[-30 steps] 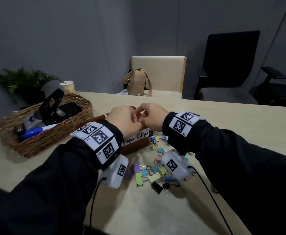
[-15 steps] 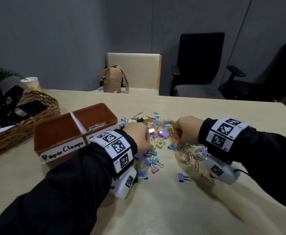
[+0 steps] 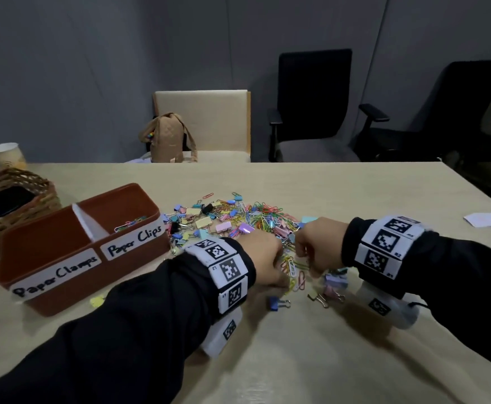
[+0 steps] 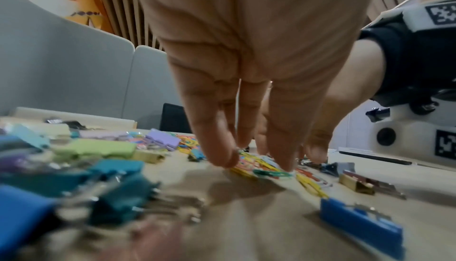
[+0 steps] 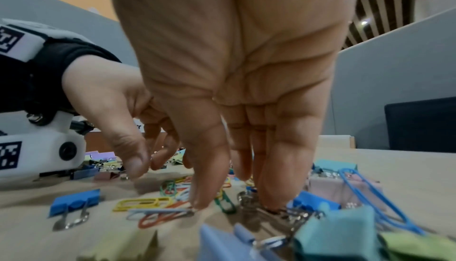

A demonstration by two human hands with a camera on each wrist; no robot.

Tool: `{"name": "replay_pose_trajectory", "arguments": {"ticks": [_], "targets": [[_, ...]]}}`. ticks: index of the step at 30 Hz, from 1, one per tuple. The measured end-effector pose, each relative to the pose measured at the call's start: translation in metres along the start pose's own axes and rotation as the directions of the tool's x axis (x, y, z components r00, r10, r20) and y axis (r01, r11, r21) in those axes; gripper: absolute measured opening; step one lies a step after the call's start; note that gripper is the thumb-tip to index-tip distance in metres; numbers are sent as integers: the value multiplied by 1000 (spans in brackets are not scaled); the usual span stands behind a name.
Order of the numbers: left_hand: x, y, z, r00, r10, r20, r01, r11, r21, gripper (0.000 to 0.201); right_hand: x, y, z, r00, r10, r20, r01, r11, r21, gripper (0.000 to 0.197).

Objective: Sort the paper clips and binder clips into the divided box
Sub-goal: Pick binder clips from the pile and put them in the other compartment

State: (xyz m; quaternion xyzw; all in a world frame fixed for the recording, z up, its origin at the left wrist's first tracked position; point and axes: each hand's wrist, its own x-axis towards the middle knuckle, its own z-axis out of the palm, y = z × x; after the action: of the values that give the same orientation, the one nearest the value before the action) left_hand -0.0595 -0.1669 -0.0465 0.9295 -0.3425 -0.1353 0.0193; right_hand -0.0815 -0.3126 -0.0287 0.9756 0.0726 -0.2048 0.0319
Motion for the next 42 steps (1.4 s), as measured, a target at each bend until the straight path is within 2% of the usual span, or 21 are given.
{"name": "replay_pose_trajectory", "arguments": {"ticks": [4, 8, 10, 14, 16, 22, 25, 28, 32, 37, 40, 42], "targets": [[8, 10, 3, 1000, -26, -1, 26, 1000, 11, 63, -2, 6, 1, 1000, 21, -22, -21, 999, 24, 37], [11, 20, 1, 999, -32, -6, 32, 999, 39, 63, -4, 13, -1, 995, 53, -80, -45, 994, 104, 29], [15, 23, -1, 1000, -5, 4, 5, 997, 73, 57, -5, 16, -2, 990, 71, -121, -49, 984, 173, 29], [21, 23, -9, 998, 48, 40, -51, 996, 78, 24, -2, 19, 0, 988, 71, -139, -35, 969, 244, 25], [21, 20, -10, 997, 72, 28, -75, 993, 87, 21, 1, 19, 2, 992, 57, -117, -26, 967, 254, 23], [18, 12, -10, 997, 81, 11, -81, 992, 100, 16, 1, 7, 6, 995, -56, -84, 64, 993, 97, 50], [17, 3, -10, 997, 78, 29, -80, 995, 58, 9, 4, 0, 8, 992, -77, -100, 79, 997, 14, 42], [13, -8, -11, 997, 78, 11, -78, 996, 29, 5, 7, -6, 8, 989, -98, -113, 96, 995, -23, 23], [5, -25, -19, 998, 49, -40, -50, 998, -22, 22, 7, -8, 11, 988, -116, -97, 105, 988, -111, 10], [-3, -34, -19, 999, 31, 27, -32, 999, 38, 17, 8, -11, 14, 989, -140, -54, 127, 973, -190, 11], [-6, -30, -13, 996, 67, 62, -72, 994, 85, 9, 8, -13, 14, 986, -155, -62, 141, 973, -181, 16], [-6, -27, -11, 994, 72, 80, -78, 994, 72, 25, 10, -12, 14, 987, -146, -67, 134, 979, -157, 20]]}}
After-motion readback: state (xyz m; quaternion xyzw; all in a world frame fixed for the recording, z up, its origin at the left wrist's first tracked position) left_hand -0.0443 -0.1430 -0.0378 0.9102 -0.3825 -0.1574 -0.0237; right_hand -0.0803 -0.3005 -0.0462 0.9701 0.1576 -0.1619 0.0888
